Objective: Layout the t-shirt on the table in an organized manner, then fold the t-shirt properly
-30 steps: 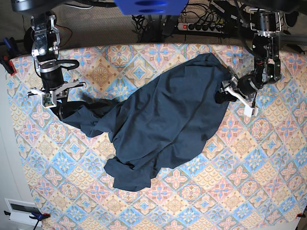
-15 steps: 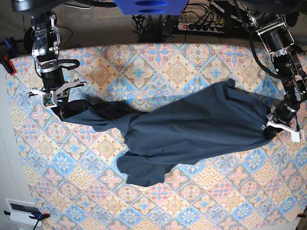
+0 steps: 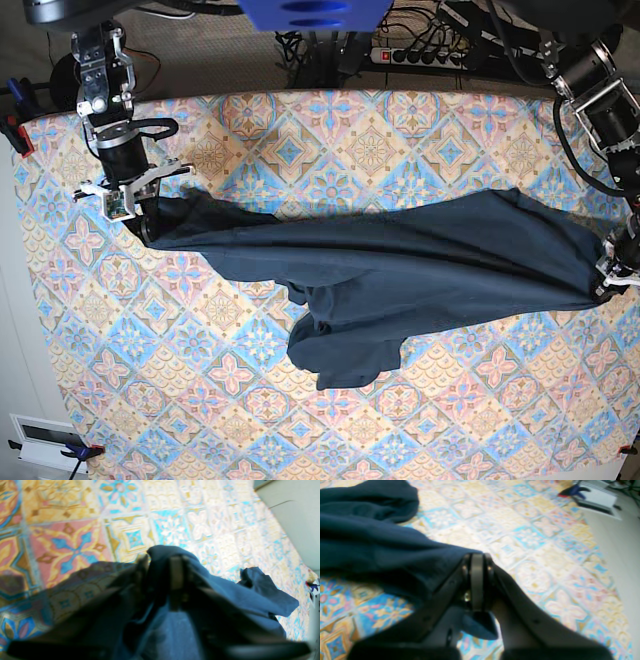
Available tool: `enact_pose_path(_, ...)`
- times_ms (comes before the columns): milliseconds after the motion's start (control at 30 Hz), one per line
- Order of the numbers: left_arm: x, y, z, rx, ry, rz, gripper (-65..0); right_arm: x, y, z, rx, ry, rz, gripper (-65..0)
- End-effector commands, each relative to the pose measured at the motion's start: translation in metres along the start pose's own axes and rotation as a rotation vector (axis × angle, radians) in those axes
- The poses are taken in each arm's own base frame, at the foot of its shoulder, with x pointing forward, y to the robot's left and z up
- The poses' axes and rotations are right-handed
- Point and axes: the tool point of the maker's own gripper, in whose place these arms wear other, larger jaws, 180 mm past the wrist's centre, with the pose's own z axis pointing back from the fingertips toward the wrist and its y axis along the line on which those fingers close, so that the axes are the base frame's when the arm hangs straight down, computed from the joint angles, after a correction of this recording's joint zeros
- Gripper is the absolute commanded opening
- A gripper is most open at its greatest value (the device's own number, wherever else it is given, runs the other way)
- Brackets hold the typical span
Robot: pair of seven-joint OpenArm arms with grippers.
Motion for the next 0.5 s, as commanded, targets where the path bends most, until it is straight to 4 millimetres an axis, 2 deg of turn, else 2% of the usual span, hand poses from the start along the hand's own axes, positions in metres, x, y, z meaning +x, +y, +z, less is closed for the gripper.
enact_pose_path(0,0.024,-0.001,0.009,-0.006,-0.06,-0.025,-35.1,0.014,0.0,-0.001,0.006,-0.051,0.012,-64.5)
enact_pose_path(67,0.017,0.007,0.011,0.009,-0.058,-0.027,-24.2,0.012,0.008,-0.001,0.026,-0.047,0.008,-64.5)
enact_pose_path(167,0.002,0.017,0.016,0.023,-0.036,-0.035,-13.0,0.009,0.016,-0.001,0.047,-0.038,0.003,-64.5)
enact_pose_path(233,-0.007,0.017,0.024,0.014,-0.026,-0.046,-11.2,0.008,0.02,-0.001,0.057,-0.034,0.0,-64.5)
enact_pose_path(333,-0.019,0.007,0.042,-0.025,-0.012,-0.096,-11.2,0.0,0.019,-0.002,0.056,0.006,0.001,-64.5)
enact_pose_path(467,-0.052,-0.012,0.07,-0.081,0.043,-0.173,-11.2,-0.008,0.019,-0.002,0.056,0.049,0.002,-64.5)
